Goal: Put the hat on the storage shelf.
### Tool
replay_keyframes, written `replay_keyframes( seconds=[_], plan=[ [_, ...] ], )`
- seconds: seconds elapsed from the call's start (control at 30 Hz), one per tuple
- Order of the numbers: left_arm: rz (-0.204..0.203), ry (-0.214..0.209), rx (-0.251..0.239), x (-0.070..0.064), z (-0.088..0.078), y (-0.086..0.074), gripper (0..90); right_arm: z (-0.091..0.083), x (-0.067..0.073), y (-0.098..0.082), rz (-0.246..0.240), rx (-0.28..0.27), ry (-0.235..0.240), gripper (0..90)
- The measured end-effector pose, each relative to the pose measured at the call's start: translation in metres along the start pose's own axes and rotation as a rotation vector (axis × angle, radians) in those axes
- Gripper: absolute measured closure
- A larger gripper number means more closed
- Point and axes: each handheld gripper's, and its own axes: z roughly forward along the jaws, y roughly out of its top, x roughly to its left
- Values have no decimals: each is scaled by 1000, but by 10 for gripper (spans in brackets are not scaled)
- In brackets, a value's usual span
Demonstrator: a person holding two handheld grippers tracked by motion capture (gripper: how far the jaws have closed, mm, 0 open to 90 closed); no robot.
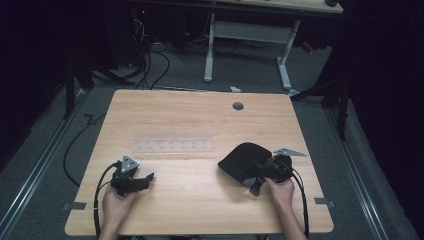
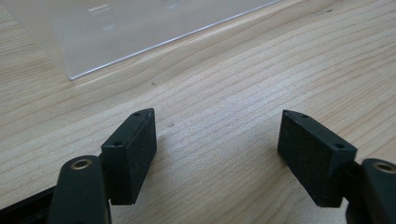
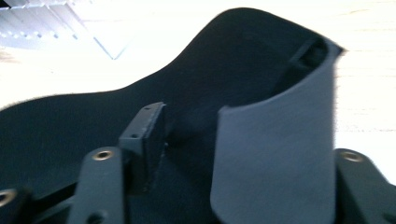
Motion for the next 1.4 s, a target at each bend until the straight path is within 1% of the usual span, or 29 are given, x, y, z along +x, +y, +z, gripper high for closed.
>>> replay_keyframes(
  seconds=[0.17,0.23,0.27,0.3,0.37,0.4,0.67,0.77,0.9,1.03,1.1,1.13,1.23,1.4],
  plan=[
    [0,0,0,0,0,0,287,-4,-2,-1,1,-9,14,542],
    [0,0,1,0,0,0,286,-6,-3,-3,-8,-8,32,603],
    [0,0,1,0,0,0,286,-5,-4,-3,-22,-6,37,635],
    [0,0,1,0,0,0,286,-5,-3,-4,-26,9,35,648],
    [0,1,1,0,0,0,286,-6,-4,-5,-31,15,49,683],
    [0,1,0,0,0,0,286,-7,-4,-5,-26,15,58,700],
    [0,1,1,0,0,0,286,-14,-1,-6,-59,8,105,811],
    [0,1,1,0,0,0,286,-17,0,-6,-60,3,132,834],
    [1,1,1,0,0,0,286,-20,3,-6,-62,-9,149,845],
    [1,1,1,0,0,0,286,-24,6,-5,-50,-24,160,848],
    [0,1,1,0,0,0,286,-26,6,-5,-52,-33,163,850],
    [1,1,1,0,0,0,286,-27,7,-5,-44,-34,166,850],
    [0,1,1,0,0,0,286,-31,8,-3,-54,-46,163,851],
    [4,-5,5,0,0,0,280,-37,12,-2,-50,-62,167,851]
  ],
)
